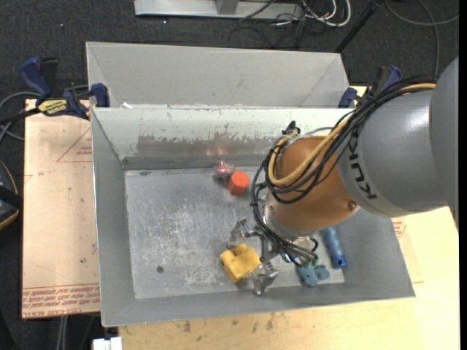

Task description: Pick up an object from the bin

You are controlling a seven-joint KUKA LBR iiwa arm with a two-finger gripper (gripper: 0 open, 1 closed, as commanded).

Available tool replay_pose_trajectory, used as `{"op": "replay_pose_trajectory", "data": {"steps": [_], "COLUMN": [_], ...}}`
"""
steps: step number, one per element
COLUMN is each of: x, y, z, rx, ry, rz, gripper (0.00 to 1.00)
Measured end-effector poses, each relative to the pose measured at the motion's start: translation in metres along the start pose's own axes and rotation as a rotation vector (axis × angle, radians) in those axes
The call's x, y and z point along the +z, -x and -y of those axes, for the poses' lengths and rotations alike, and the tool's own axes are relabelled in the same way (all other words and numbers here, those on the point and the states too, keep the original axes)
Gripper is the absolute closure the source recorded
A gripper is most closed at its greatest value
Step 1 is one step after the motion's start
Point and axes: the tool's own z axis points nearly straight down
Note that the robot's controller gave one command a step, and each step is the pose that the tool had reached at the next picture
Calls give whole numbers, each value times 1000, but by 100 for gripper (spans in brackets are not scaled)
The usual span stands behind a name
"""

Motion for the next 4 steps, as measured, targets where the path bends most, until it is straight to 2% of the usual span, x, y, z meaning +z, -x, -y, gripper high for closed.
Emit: {"op": "replay_pose_trajectory", "data": {"steps": [1, 2, 3, 4], "x": [22, 20, 19, 10], "y": [3, 6, 7, 8], "z": [-7, -6, -7, -7], "rx": [11, 13, 13, 16], "ry": [-8, -2, -1, 0], "rz": [26, 9, 13, 1], "gripper": [0, 0, 100, 100]}}
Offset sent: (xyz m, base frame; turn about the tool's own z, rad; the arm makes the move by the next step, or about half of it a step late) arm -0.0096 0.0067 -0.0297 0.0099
